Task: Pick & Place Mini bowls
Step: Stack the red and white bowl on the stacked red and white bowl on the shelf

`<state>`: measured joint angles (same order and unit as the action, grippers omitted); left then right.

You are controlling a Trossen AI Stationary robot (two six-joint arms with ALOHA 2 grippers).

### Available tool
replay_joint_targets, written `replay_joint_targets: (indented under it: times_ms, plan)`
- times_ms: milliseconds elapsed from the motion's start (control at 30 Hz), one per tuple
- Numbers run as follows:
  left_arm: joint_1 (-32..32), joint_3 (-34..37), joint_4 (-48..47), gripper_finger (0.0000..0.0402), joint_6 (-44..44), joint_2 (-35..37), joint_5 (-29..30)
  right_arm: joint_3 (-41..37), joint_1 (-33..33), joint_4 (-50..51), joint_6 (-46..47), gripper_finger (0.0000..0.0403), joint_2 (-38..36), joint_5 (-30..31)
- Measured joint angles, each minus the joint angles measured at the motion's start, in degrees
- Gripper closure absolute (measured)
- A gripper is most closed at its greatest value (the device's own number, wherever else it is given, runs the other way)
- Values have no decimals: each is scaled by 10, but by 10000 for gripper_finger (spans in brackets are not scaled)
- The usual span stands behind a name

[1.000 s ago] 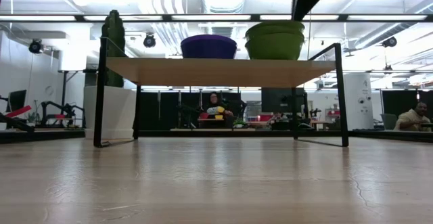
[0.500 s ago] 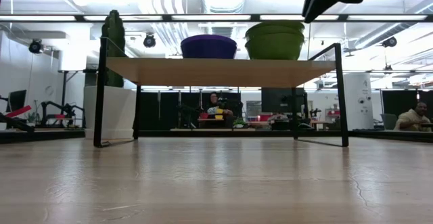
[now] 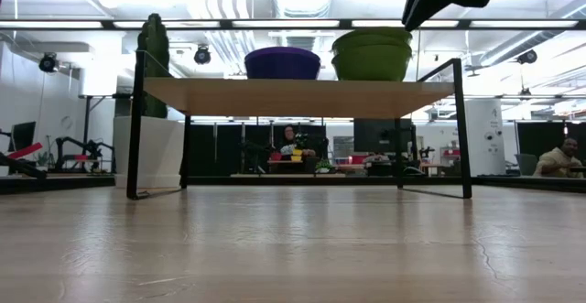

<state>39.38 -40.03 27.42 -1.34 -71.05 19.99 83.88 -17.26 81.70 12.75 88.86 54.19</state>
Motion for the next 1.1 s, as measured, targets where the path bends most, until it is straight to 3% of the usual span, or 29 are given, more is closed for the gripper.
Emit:
replay_joint_targets:
  times_ms: [1100]
  plan:
    - [1,0,0,339,0,0,0,-5,1,-13,1,332,2,-40]
